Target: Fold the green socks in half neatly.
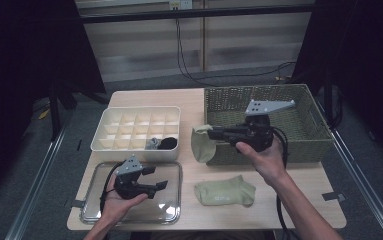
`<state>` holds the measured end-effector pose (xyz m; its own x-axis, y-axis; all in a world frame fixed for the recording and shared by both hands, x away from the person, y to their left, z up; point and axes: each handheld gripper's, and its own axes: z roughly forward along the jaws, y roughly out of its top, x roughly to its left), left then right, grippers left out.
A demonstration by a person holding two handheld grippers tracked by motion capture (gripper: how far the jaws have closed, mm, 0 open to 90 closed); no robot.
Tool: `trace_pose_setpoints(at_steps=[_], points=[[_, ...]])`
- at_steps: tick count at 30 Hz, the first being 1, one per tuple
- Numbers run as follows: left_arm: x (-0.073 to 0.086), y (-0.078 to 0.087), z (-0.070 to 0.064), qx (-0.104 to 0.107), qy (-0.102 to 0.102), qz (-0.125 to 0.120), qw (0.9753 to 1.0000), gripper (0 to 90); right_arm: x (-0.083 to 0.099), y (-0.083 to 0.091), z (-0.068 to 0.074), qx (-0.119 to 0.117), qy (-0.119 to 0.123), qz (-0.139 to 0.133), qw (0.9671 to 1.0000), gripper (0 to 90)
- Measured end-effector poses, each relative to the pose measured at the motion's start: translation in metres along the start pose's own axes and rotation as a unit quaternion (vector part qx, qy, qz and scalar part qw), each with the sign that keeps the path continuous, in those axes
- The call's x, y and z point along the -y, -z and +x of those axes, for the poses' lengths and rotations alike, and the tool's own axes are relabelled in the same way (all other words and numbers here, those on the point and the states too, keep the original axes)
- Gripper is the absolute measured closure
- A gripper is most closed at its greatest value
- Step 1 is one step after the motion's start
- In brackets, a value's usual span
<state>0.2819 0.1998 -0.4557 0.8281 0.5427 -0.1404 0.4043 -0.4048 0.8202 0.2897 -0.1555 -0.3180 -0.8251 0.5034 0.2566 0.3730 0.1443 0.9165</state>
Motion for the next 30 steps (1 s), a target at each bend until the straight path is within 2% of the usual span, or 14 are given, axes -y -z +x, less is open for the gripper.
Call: trace_pose_setpoints(at_steps=[2, 4, 6, 11, 13, 20, 25, 30], points=[[-0.003, -0.003, -0.001, 0.014, 0.002, -0.003, 0.9999, 34.6, 0.009, -0.007, -0.002, -0.004, -0.006, 0.009, 0.9999, 86.1], [-0.008, -0.006, -0.003, 0.011, -0.006, -0.003, 0.9999, 37.6, 0.019, -0.013, -0.005, -0.006, -0.011, 0.016, 0.9998, 86.0], [-0.012, -0.009, -0.003, 0.013, -0.007, -0.005, 0.9999, 38.6, 0.027, -0.019, -0.01, -0.009, -0.019, 0.022, 0.9995, 86.0], [-0.021, -0.015, -0.001, 0.014, -0.009, -0.008, 0.9998, 47.4, 0.046, -0.031, -0.02, -0.015, -0.032, 0.04, 0.9986, 86.0], [-0.024, -0.019, 0.0, 0.025, -0.007, -0.007, 0.9996, 53.0, 0.056, -0.033, -0.024, -0.014, -0.037, 0.042, 0.9983, 86.0], [-0.029, -0.037, -0.002, 0.027, -0.007, 0.006, 0.9996, 59.3, 0.089, -0.028, -0.036, -0.006, -0.065, 0.052, 0.9965, 86.0], [-0.032, -0.049, -0.006, 0.033, -0.008, 0.011, 0.9994, 59.3, 0.104, -0.016, -0.037, -0.002, -0.071, 0.05, 0.9962, 86.0], [-0.036, -0.06, -0.014, 0.043, -0.014, 0.023, 0.9987, 59.2, 0.118, -0.007, -0.032, -0.003, -0.07, 0.067, 0.9953, 85.9]])
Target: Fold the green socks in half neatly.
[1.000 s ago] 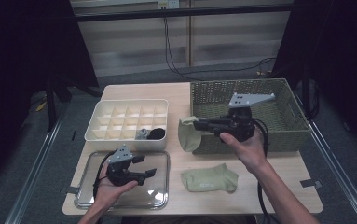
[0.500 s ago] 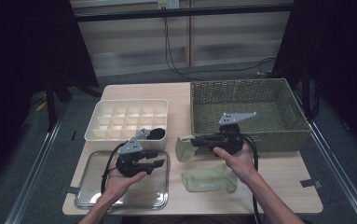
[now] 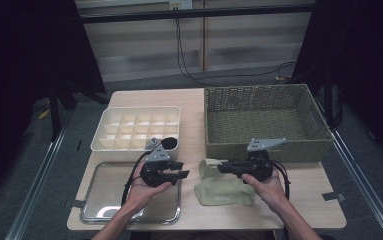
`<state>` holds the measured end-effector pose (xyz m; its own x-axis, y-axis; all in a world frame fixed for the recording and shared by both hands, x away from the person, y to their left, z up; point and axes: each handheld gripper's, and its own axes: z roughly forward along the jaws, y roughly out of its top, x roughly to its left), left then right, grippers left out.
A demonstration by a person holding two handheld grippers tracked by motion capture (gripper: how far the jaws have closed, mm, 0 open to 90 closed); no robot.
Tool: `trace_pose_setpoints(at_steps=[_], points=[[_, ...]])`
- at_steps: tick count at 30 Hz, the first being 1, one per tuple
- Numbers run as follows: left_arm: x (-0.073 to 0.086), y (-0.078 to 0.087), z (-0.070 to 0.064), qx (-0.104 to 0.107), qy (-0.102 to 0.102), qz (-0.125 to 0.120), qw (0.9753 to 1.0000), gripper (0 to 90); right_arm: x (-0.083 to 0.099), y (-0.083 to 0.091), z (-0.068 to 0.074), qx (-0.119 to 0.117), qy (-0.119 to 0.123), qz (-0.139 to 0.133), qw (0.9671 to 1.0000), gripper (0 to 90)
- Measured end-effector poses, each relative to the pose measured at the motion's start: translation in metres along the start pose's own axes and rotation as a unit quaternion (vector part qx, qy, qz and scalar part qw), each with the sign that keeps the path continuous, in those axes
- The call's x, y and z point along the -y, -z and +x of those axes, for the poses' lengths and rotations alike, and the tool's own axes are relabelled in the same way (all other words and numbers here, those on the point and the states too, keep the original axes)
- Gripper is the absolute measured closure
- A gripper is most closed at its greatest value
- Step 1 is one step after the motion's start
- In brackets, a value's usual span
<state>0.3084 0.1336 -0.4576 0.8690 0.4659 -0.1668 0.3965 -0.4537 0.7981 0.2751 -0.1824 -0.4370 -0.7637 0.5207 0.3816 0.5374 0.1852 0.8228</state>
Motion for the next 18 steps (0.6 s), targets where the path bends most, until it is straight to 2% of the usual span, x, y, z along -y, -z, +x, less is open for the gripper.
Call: trace_pose_setpoints(at_steps=[11, 15, 18], points=[[-0.009, -0.017, -0.008, 0.01, -0.01, 0.009, 0.9999, 58.7, 0.04, 0.018, -0.004, 0.019, -0.005, 0.055, 0.9983, 85.6], [-0.011, -0.026, -0.015, 0.031, -0.009, 0.014, 0.9994, 58.6, 0.049, 0.024, -0.007, 0.033, -0.007, 0.064, 0.9974, 85.4], [-0.008, -0.03, -0.023, 0.042, -0.025, 0.026, 0.9985, 62.5, 0.057, 0.021, -0.008, 0.04, -0.006, 0.088, 0.9953, 85.2]])
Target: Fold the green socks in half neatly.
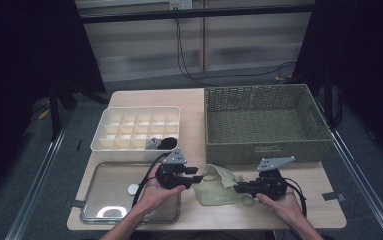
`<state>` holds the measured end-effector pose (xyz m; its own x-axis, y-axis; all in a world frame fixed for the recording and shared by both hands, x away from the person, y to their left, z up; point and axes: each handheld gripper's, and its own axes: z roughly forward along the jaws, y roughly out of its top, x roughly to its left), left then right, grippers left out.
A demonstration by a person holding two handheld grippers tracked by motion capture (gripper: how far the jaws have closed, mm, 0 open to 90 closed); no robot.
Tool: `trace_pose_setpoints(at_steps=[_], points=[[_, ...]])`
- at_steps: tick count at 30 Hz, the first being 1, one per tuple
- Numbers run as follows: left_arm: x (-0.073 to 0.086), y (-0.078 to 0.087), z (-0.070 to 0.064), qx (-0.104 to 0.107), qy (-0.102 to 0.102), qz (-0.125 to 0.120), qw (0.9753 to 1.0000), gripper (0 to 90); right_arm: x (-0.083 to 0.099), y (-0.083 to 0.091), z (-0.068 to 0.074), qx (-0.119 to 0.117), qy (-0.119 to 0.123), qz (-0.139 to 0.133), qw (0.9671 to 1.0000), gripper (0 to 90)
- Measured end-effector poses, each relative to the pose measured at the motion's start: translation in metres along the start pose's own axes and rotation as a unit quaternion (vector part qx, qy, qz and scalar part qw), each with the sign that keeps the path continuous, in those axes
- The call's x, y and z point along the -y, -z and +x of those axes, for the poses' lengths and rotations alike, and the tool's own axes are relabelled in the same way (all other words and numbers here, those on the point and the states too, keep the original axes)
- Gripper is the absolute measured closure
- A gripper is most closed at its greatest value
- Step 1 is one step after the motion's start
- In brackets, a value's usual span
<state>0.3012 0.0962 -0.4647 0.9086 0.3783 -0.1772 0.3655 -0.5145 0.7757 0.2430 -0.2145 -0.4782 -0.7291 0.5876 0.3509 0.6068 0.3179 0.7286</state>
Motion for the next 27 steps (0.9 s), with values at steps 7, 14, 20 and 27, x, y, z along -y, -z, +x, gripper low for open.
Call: trace_pose_setpoints(at_steps=[7, 14, 20, 27], points=[[0.002, -0.003, 0.004, -0.011, 0.012, 0.0, 0.9999, 59.5, 0.01, 0.003, 0.001, 0.021, 0.003, 0.023, 0.9995, 83.5], [-0.001, -0.01, -0.009, 0.038, 0.0, -0.002, 0.9993, 64.3, 0.017, -0.003, 0.0, 0.031, -0.006, 0.052, 0.9981, 79.1], [0.016, -0.033, -0.018, 0.053, -0.012, 0.051, 0.9972, 66.6, 0.015, -0.007, 0.001, 0.031, -0.01, 0.049, 0.9983, 70.6], [0.02, -0.033, -0.018, 0.042, -0.017, 0.067, 0.9967, 67.0, 0.016, 0.004, 0.007, 0.031, -0.014, 0.03, 0.999, 63.7]])
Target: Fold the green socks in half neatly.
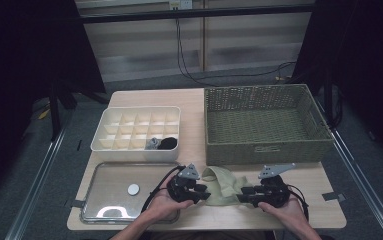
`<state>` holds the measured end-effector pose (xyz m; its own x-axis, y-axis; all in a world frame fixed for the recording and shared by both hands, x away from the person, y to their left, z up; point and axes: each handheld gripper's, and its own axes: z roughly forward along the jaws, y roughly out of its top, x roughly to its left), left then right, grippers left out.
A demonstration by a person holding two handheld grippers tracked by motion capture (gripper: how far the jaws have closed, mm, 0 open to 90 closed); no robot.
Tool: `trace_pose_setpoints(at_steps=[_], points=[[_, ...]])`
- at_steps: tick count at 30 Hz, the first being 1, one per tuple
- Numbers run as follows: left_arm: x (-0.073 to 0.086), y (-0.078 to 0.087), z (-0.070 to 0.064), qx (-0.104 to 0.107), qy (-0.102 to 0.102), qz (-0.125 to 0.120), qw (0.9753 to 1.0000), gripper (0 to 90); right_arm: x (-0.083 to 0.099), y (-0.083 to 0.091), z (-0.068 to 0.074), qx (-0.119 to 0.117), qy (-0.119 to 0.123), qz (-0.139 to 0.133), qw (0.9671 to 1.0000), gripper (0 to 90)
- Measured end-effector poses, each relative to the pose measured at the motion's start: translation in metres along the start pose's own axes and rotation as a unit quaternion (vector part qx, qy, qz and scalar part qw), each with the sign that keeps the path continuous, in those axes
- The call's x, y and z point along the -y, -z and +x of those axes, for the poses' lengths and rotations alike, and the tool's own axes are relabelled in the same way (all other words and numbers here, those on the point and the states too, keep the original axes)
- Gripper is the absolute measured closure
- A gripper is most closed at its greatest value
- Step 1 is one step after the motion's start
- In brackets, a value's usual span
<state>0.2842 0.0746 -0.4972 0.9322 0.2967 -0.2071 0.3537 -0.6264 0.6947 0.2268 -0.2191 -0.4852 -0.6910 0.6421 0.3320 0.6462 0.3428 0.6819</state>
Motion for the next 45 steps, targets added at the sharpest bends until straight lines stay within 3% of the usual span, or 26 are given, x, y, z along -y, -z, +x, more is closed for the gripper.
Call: trace_pose_setpoints(at_steps=[3, 5, 6, 7, 12, 15, 21, 23, 24, 27, 30, 35, 40, 45], points=[[0.001, 0.002, 0.0, 0.0, -0.003, 0.007, 1.0, 66.4, 0.002, 0.004, 0.002, 0.001, -0.002, -0.007, 1.0, 64.9], [0.002, 0.003, -0.001, 0.002, -0.001, -0.003, 1.0, 65.5, 0.003, 0.007, 0.001, 0.002, -0.007, -0.018, 0.9998, 70.0], [0.001, 0.005, -0.002, -0.011, -0.006, 0.003, 0.9999, 65.5, 0.002, 0.007, 0.001, 0.004, -0.01, -0.02, 0.9997, 71.8], [0.001, 0.006, -0.001, -0.001, -0.007, 0.003, 1.0, 65.6, 0.0, 0.005, -0.001, 0.005, -0.013, -0.023, 0.9996, 72.5], [-0.001, 0.008, -0.001, 0.005, -0.004, -0.016, 0.9999, 68.6, -0.012, -0.01, -0.005, 0.011, -0.017, -0.015, 0.9997, 73.1], [-0.001, 0.003, -0.002, 0.002, -0.009, -0.003, 1.0, 68.8, -0.014, -0.025, -0.008, 0.022, -0.016, 0.004, 0.9996, 68.6], [0.0, 0.0, -0.001, -0.005, -0.013, 0.002, 0.9999, 67.9, -0.01, -0.027, -0.006, 0.046, -0.01, 0.01, 0.9988, 66.1], [0.0, 0.001, -0.003, -0.014, -0.017, 0.009, 0.9997, 67.3, -0.009, -0.028, -0.007, 0.05, 0.001, 0.01, 0.9987, 79.1], [0.0, -0.001, -0.003, -0.013, -0.022, 0.001, 0.9997, 67.2, -0.009, -0.029, -0.007, 0.048, -0.002, 0.009, 0.9988, 83.6], [0.0, 0.001, -0.003, -0.016, -0.02, 0.007, 0.9997, 67.1, -0.009, -0.03, -0.008, 0.042, -0.006, 0.008, 0.9991, 87.7], [0.002, 0.001, -0.002, -0.016, -0.014, -0.001, 0.9998, 66.9, -0.01, -0.023, -0.009, 0.032, -0.019, -0.009, 0.9993, 89.3], [0.003, 0.004, 0.001, -0.023, -0.018, 0.003, 0.9996, 66.5, -0.009, -0.01, -0.01, 0.023, -0.02, -0.021, 0.9993, 89.7], [0.003, 0.005, 0.002, -0.031, -0.013, 0.004, 0.9994, 66.2, -0.002, 0.014, -0.022, 0.036, -0.034, -0.035, 0.9982, 89.7], [0.003, 0.006, 0.005, -0.036, -0.01, 0.001, 0.9993, 66.0, 0.006, 0.024, -0.035, 0.055, -0.044, -0.027, 0.9972, 89.6]])
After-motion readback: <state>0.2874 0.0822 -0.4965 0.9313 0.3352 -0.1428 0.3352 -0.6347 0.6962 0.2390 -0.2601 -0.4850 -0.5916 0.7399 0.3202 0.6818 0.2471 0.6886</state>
